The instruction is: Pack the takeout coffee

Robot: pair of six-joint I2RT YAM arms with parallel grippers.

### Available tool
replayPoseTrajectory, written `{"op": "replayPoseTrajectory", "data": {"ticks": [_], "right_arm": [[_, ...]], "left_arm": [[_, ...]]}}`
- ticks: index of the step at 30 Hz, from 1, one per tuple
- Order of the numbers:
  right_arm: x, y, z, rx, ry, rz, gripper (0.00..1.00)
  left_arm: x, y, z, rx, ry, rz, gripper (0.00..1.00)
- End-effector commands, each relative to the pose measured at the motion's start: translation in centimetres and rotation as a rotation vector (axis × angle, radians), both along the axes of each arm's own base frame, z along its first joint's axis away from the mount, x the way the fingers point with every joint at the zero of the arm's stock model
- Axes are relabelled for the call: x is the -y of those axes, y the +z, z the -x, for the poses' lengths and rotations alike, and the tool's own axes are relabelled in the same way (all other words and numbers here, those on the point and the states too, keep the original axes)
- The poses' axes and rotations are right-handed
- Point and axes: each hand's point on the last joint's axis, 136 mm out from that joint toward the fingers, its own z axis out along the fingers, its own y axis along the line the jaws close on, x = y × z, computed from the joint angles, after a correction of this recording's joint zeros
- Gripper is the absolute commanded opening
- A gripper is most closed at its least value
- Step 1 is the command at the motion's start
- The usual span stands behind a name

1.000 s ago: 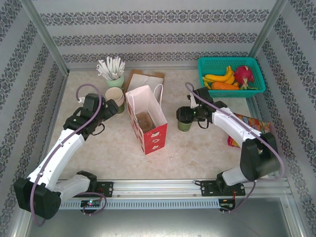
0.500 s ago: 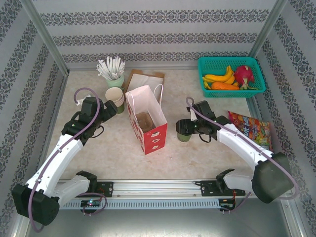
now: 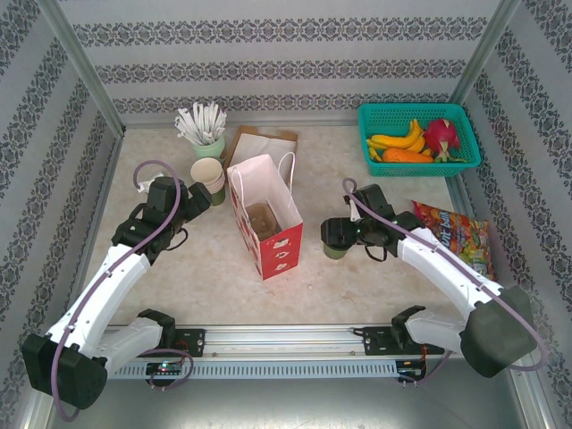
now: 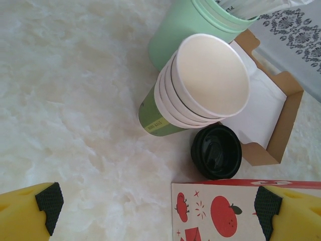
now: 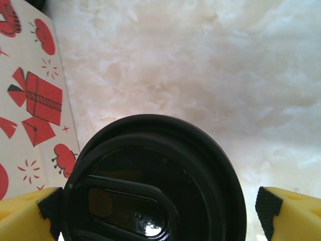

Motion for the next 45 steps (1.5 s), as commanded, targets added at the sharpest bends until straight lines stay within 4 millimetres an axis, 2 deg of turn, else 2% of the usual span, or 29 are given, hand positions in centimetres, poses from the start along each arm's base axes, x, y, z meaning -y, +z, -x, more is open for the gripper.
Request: {"op": "replayPoseTrajectory", "data": {"ticks": [1, 3, 6, 12, 15, 22, 34, 45], "right_arm": [[1.3, 0.6, 0.7, -0.086, -0.105, 0.058, 0.98], [1.7, 0.9, 1.0, -0.140, -0.139, 0.085, 0.98], [0.8, 1.3, 1.6, -0.218, -0.131, 0.062, 0.98], [0.0, 2.3, 1.2, -0.250, -0.157, 0.037, 0.98], [-0.7, 2.1, 1.4, -0.296, -0.142, 0.029, 0.98], [-0.5, 1.4, 1.7, -0.358, -0.122, 0.142, 0.98], [-0.6, 1.2, 1.3, -0.365, -0.124, 0.187, 0.98], [-0.9, 0.2, 0.8, -0.372, -0.127, 0.210, 0.98]], "left_arm": [[-1.1, 0.0, 0.3, 0.001, 0.062, 0.000, 0.99], [-1.0, -0.2, 0.3, -0.014, 0.063, 0.001, 1.00], [-0.9, -0.5, 0.2, -0.032, 0.061, 0.004, 0.99], [-0.7, -0.6, 0.0, -0.030, 0.052, 0.010, 1.00], [-0.6, -0.7, 0.0, -0.035, 0.047, 0.011, 1.00], [-0.3, -1.4, -0.3, -0.061, 0.037, 0.005, 1.00], [-0.2, -1.7, -0.6, -0.066, 0.023, -0.008, 1.00], [0.4, -2.5, -0.9, -0.090, 0.001, 0.005, 1.00]]}}
